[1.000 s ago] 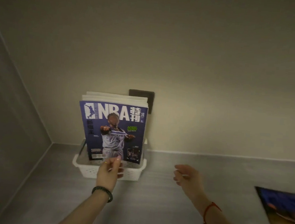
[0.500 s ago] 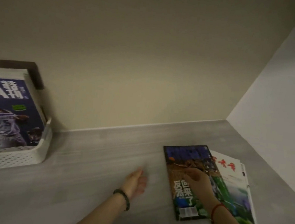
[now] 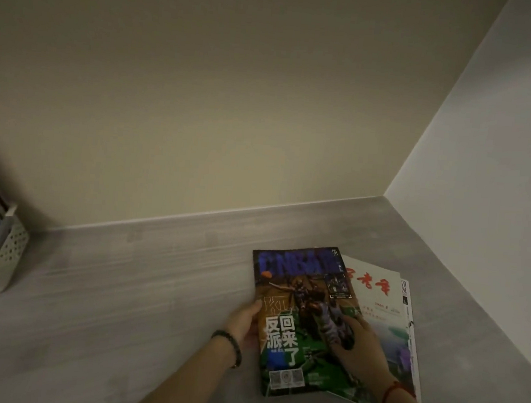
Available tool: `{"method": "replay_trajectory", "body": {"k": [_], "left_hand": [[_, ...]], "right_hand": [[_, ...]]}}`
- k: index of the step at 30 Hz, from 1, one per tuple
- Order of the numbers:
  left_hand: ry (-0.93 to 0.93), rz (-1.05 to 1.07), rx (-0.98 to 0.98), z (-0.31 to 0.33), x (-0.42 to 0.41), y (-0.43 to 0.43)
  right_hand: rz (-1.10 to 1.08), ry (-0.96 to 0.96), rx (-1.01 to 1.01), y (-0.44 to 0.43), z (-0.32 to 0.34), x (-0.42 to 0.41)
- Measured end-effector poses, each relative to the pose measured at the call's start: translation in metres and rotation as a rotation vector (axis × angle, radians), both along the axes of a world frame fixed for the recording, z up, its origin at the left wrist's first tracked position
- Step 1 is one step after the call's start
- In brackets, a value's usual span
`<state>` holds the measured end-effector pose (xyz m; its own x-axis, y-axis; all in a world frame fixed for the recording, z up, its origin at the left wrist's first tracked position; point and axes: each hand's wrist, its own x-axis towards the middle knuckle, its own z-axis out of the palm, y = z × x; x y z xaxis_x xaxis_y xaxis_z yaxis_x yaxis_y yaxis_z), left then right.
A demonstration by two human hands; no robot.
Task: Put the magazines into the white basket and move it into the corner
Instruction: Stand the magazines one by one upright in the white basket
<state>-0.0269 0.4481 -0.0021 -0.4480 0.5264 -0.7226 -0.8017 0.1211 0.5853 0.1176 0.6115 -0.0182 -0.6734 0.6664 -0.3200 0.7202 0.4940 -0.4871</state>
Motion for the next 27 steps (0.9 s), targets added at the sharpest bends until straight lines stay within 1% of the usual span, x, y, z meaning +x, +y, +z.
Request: {"method": "replay_trajectory", "body": {"k": [2,4,7,9,11,13,15,16,19,21,23,27], "left_hand": [[0.099,-0.07,-0.042,-0.011,-0.001,0.004],[0.195,-0.121,-0.023,-0.019,0.004,0.007],[0.314,-0.098,0.007,-0.019,0.014,0.01],[0.4,-0.07,0.028,-0.017,0.012,0.006],[0.471,-0.056,0.074,-0.013,0.004,-0.006],[0.528,-0.042,0.127,-0.003,-0.007,-0.025],[0.588,0.005,0.182,0.012,-0.022,-0.051],[0.603,0.03,0.209,0.02,-0.03,-0.066],[0.595,0.107,0.249,0.042,-0.056,-0.121],[0.616,0.15,0.232,0.056,-0.075,-0.164],[0.696,0.188,0.194,0.072,-0.095,-0.211],[0.821,0.281,0.018,0.098,-0.137,-0.305]], "right_hand": [[-0.004,-0.006,-0.007,0.002,-0.002,-0.001],[-0.003,-0.019,-0.005,0.003,-0.004,-0.001],[-0.004,-0.008,-0.003,0.002,-0.004,0.0],[-0.025,0.073,-0.034,0.001,-0.001,-0.004],[-0.105,0.182,-0.085,0.0,0.003,-0.011],[-0.21,0.311,-0.197,-0.007,0.013,-0.022],[-0.224,0.442,-0.323,-0.019,0.028,-0.04],[-0.195,0.479,-0.343,-0.027,0.035,-0.05],[-0.099,0.535,-0.303,-0.06,0.058,-0.084],[0.033,0.567,-0.291,-0.091,0.075,-0.111],[0.163,0.611,-0.27,-0.129,0.092,-0.142],[0.283,0.73,-0.202,-0.214,0.125,-0.207]]}}
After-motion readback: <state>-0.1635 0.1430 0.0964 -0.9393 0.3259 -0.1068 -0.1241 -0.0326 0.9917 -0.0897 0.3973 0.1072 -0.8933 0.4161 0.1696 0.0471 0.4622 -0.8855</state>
